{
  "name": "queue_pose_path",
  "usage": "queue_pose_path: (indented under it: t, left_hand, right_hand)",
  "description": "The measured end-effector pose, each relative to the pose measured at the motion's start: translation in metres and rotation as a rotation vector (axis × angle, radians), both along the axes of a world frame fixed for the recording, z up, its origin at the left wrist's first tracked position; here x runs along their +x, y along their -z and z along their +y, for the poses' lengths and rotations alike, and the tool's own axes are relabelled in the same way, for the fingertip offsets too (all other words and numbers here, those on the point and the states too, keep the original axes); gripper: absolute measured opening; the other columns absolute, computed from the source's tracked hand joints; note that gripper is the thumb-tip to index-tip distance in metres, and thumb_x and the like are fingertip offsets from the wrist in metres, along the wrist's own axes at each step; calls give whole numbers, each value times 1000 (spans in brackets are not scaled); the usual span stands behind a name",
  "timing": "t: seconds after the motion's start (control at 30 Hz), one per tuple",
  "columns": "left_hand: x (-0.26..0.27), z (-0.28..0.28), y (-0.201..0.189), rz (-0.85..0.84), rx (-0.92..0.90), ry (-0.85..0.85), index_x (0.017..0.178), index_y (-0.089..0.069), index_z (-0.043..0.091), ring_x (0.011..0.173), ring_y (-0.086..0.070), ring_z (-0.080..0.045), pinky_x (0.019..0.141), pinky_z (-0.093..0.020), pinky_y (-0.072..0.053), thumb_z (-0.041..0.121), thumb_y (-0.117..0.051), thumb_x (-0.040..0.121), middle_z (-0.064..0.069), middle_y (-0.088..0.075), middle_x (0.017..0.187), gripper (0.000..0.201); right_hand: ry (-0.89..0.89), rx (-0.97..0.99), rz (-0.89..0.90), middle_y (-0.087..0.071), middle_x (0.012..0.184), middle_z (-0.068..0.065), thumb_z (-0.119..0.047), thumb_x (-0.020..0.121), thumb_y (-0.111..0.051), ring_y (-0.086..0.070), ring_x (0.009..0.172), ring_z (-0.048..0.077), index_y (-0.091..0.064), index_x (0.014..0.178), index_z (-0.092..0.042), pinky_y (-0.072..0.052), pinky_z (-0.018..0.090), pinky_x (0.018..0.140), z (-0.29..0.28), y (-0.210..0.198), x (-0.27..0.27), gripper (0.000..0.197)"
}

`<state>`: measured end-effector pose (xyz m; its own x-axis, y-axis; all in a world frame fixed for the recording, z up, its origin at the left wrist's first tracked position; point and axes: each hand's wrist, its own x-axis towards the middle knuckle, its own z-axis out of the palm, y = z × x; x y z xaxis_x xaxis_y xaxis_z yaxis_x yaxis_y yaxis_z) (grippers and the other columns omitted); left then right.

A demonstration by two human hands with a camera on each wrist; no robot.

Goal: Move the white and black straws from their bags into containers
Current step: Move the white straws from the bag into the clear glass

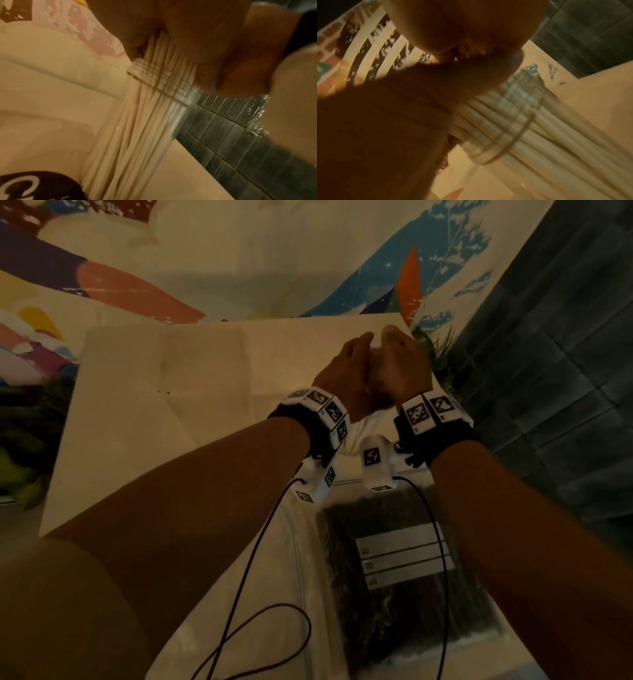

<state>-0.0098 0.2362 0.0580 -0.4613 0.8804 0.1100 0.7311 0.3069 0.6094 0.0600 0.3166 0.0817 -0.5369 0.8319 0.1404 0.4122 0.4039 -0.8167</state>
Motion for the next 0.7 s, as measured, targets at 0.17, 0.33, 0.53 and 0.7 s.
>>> queue_pose_path:
  t: [0.17, 0.33, 0.53, 0.7]
  left_hand:
    - [3, 0, 2, 134, -29, -22, 130, -41, 7, 111, -45, -31, 88, -42, -44, 54, -43, 71, -16, -45, 125, 76]
    - [0, -1, 11, 185, 10, 4, 139, -34, 7, 120, -43, -31, 97, -42, -44, 49, -45, 74, -13, -39, 135, 78]
    - [0, -5, 0, 127, -24, 24, 139, -33, 9, 116, -44, -33, 94, -47, -44, 52, -52, 71, -13, -40, 132, 83]
    - [10, -21, -29, 4, -18, -48, 148, -5, 20, 140, -18, -27, 109, -57, -21, 66, -73, 56, -5, -18, 153, 123]
  right_hand:
    - [-119, 134, -193, -59, 130, 4, -37, 99, -35, -50, 121, 23, -56, 127, -23, -34, 32, 105, -1, 8, 7, 38]
    - [-152, 209, -151, -45, 145, 6, -29, 103, -33, -41, 133, 19, -42, 140, -14, -26, 24, 108, -8, 16, 12, 42]
    - [-131, 265, -174, -48, 140, 9, -34, 101, -29, -45, 128, 24, -43, 140, -12, -30, 29, 107, -11, 17, 8, 46]
    - [-129, 105, -127, -29, 153, 7, -55, 94, -33, -29, 140, 24, -24, 148, -21, -23, 44, 115, -3, -16, 25, 64]
